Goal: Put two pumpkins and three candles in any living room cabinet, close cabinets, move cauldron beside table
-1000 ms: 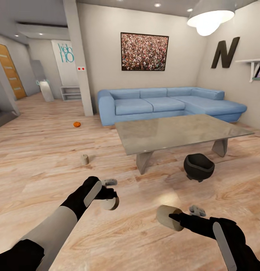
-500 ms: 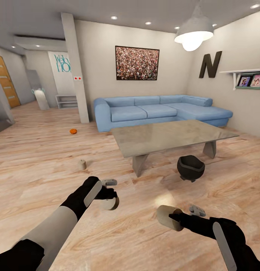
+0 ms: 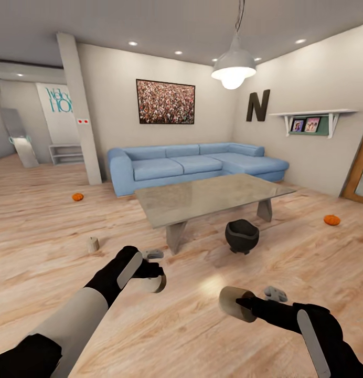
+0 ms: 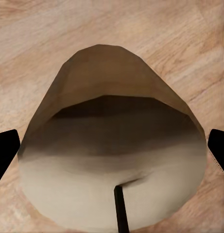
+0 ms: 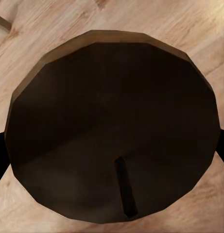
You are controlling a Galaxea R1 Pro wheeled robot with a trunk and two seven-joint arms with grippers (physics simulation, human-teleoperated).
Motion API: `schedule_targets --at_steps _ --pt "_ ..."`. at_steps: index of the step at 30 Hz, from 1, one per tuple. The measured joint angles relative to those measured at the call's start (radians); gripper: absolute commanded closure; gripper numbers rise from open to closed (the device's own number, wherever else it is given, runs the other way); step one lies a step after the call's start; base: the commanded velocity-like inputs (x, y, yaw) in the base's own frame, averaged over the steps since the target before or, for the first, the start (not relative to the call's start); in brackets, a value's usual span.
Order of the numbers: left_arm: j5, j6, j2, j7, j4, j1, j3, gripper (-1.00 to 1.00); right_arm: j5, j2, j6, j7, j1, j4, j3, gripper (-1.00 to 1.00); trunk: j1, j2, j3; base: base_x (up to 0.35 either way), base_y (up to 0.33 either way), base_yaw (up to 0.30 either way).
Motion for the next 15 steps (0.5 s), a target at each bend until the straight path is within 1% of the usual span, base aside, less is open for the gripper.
schedule_targets --at_steps 4,15 --pt "0.0 0.0 0.0 0.0 0.0 0.0 0.0 1.0 0.001 0.0 0.0 0.0 0.0 0.0 0.0 1.0 -0.002 0.001 0.015 0.0 0.0 -0.287" --pt "0.0 0.001 0.0 0.0 -0.001 0.0 0.0 1.0 0.004 0.0 0.0 0.0 0.0 0.007 0.0 1.0 -0.002 0.001 0.016 0.0 0.0 -0.29"
